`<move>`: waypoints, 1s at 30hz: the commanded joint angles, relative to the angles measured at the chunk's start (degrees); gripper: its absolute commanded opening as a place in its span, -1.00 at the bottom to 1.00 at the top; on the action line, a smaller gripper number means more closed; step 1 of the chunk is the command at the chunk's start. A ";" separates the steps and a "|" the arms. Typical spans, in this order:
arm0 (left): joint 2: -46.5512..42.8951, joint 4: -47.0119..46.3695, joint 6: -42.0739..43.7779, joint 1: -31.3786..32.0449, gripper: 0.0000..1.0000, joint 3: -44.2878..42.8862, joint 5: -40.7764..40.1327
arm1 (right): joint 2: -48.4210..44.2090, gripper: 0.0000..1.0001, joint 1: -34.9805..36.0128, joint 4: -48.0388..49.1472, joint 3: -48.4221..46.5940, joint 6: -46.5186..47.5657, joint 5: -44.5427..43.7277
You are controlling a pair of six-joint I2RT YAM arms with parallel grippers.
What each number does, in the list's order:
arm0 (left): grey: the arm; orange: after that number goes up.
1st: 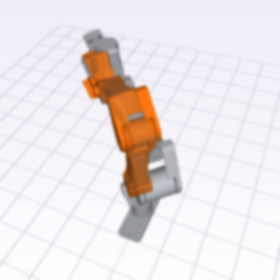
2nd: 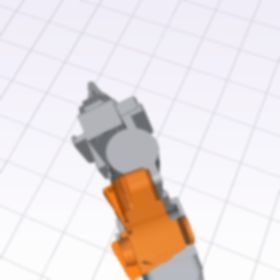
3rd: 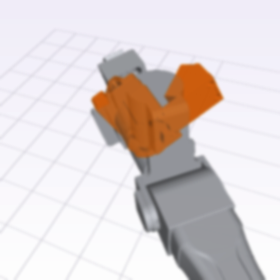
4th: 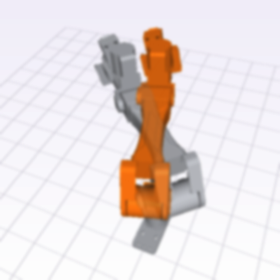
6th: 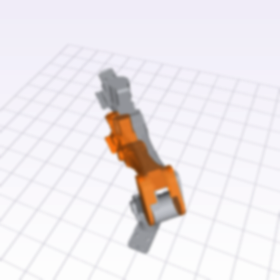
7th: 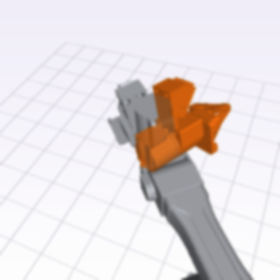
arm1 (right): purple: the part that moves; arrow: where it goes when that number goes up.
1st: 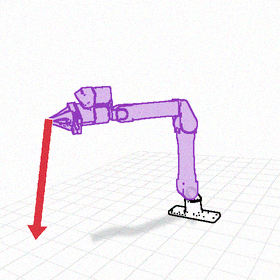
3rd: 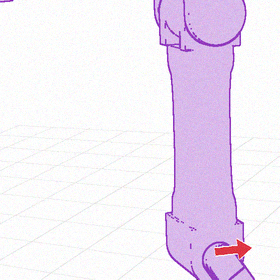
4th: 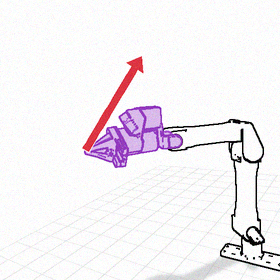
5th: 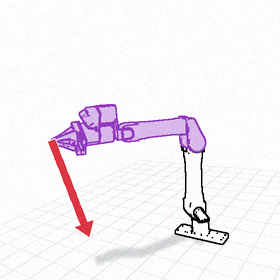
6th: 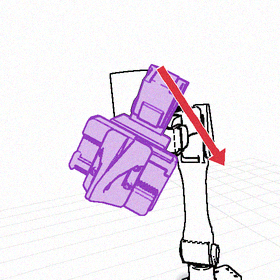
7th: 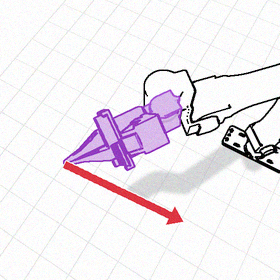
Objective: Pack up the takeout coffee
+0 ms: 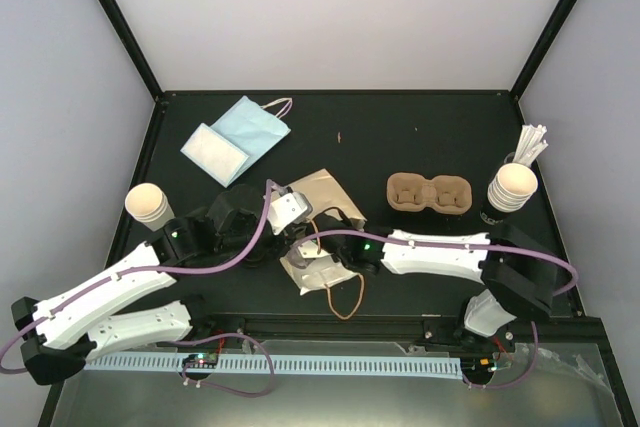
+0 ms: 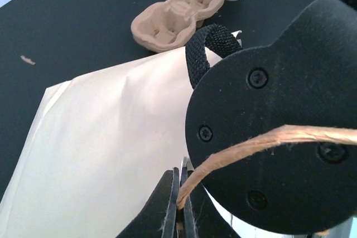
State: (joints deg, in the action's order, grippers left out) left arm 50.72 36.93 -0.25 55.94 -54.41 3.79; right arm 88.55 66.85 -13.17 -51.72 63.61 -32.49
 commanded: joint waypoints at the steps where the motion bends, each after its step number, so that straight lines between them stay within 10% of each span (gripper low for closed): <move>1: -1.46 -9.54 -0.72 1.98 -0.97 -3.03 9.41 | 6.48 0.79 -0.39 1.96 -0.49 -0.36 -3.45; 14: -3.17 -7.57 -0.46 1.89 -0.97 -2.37 6.16 | -6.35 0.38 -0.32 -0.92 1.76 -4.77 3.97; 30: -1.94 -8.10 0.18 1.89 -0.97 -2.76 8.36 | -11.91 0.61 -0.32 -10.14 1.33 -5.32 13.30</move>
State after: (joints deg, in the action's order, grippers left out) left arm 48.69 33.01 -0.23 57.14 -54.41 7.77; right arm 75.13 66.72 -20.99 -49.36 58.06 -20.86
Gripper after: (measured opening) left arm 0.030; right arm 0.787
